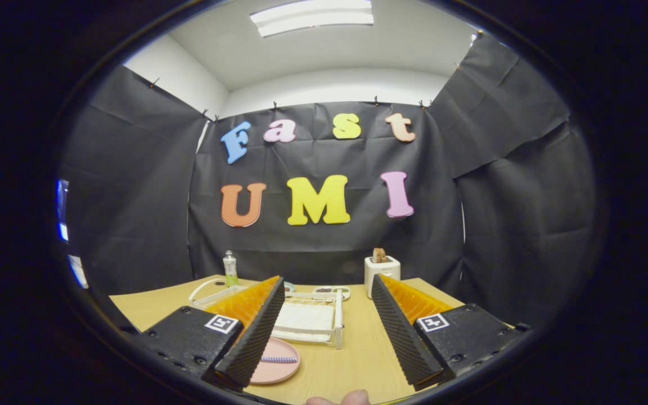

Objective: Take the plate from the dish rack, then take the spoon from the basket and place it into the plate.

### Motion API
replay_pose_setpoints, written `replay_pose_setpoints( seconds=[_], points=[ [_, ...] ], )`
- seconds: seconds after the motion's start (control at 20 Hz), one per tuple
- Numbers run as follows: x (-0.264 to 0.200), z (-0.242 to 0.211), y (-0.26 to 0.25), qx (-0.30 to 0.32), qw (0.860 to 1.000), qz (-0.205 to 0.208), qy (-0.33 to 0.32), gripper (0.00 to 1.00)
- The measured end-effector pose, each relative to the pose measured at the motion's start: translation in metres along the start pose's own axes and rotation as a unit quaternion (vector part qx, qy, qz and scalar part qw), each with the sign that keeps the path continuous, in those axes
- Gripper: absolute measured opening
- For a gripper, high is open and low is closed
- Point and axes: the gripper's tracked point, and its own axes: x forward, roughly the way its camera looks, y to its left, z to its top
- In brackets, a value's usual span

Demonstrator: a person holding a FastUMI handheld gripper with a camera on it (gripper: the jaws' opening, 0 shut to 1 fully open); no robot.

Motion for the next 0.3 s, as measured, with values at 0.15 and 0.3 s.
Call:
replay_pose_setpoints(
  seconds=[0.15, 0.3],
  points=[
    [0.0032, -0.0008, 0.0051, -0.003, 1.000, 0.002, 0.004, 1.00],
    [0.0040, 0.0019, 0.0105, -0.002, 1.000, 0.002, 0.003, 0.99]
  ],
)
